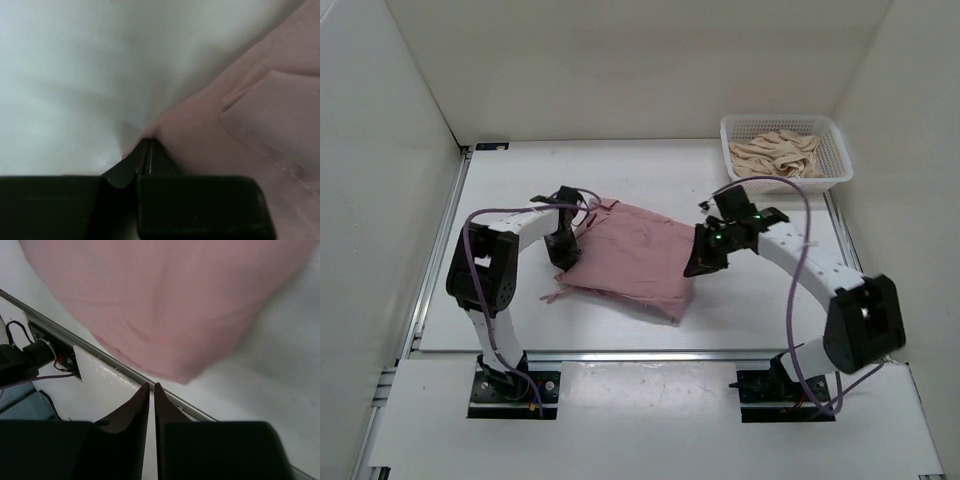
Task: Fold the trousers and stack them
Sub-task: Fold the trousers
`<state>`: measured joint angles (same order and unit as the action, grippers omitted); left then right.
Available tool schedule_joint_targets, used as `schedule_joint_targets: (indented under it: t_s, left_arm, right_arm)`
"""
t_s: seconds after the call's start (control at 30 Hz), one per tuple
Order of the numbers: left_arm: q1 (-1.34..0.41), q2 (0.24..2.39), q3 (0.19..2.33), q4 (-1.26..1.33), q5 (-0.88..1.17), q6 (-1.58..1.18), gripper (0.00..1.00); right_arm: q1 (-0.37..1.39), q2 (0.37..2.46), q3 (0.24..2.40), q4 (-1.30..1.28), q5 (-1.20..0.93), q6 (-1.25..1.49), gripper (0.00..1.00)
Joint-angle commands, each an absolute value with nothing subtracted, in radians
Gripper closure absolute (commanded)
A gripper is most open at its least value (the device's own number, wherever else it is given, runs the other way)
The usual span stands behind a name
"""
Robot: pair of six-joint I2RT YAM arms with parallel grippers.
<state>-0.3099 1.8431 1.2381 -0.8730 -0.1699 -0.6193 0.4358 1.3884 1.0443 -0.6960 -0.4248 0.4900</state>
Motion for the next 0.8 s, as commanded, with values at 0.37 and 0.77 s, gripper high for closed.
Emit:
schedule_joint_targets:
  t_s: [0.37,0.77]
  left_arm:
    - [-0.351,1.332,1.058,-0.985,-0.077,-0.735,0.86]
    - [-0.36,1.347,1.657,-1.236,-0.346,-0.62,0.01]
  right_arm:
    - [0.589,1.714,1.213,-0.656,-0.042,0.494,1.0]
    - [0.586,1.14,1.328,-0.862,0.471,0.489,0.0]
